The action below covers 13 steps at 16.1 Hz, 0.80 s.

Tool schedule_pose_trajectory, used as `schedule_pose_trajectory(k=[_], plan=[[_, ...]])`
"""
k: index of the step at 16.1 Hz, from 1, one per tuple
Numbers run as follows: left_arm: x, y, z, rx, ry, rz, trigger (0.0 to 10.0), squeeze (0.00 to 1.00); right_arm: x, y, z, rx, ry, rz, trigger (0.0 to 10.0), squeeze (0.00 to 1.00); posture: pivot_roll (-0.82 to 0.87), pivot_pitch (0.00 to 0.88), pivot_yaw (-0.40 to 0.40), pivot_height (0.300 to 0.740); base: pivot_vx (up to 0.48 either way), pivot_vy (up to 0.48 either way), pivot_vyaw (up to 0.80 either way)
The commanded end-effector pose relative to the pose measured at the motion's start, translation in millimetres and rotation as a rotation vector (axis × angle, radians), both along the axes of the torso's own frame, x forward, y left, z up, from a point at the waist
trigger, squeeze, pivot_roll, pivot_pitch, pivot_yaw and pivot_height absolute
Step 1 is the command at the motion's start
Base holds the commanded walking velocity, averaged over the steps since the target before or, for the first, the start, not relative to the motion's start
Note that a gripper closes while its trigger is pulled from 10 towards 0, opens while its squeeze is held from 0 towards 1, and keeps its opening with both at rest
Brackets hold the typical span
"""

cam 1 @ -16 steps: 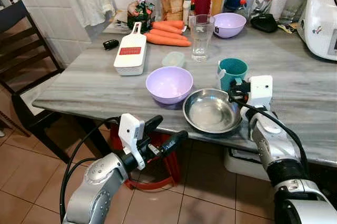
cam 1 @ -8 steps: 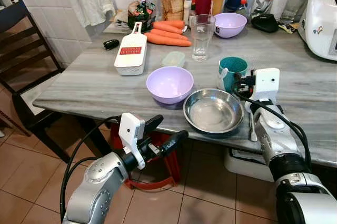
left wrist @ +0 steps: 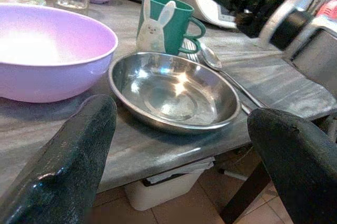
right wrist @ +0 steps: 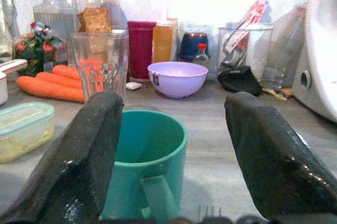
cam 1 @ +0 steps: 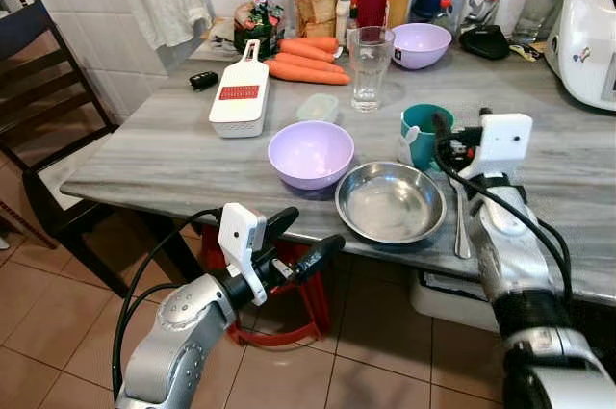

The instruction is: Setting the table

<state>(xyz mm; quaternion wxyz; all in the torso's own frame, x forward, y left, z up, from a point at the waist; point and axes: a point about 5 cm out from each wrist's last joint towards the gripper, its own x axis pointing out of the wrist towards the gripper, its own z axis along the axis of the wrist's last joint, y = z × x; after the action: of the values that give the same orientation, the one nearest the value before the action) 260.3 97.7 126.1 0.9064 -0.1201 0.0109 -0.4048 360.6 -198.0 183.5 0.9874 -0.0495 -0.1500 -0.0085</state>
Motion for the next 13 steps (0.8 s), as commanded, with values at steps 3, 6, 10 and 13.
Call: schedule_pose_trajectory(k=[3, 6, 10, 13], plan=[[7.5, 9.7, 0.5, 0.023, -0.025, 0.088, 10.0, 0.00, -19.4, 2.2, 10.9, 0.016, -0.056, -0.045, 10.0, 1.00, -0.11, 0.067, 0.088, 0.740, 0.000, 0.000, 0.00], [13.4, 17.1, 1.1, 0.032, -0.044, 0.172, 10.0, 0.00, -44.6, 5.0, 13.4, 0.029, -0.063, -0.073, 10.0, 1.00, -0.12, 0.066, 0.092, 0.740, 0.000, 0.000, 0.00], [26.7, 34.9, 4.8, 0.061, -0.097, 0.375, 10.0, 0.00, -75.6, 14.9, -8.6, 0.020, 0.027, -0.066, 10.0, 0.00, -0.13, 0.058, 0.101, 0.740, 0.000, 0.000, 0.00], [32.3, 55.7, 0.1, 0.143, -0.098, 0.543, 10.0, 0.00, -89.3, 21.2, -15.7, 0.007, 0.066, -0.087, 10.0, 0.00, -0.13, 0.057, 0.101, 0.740, 0.000, 0.000, 0.00]])
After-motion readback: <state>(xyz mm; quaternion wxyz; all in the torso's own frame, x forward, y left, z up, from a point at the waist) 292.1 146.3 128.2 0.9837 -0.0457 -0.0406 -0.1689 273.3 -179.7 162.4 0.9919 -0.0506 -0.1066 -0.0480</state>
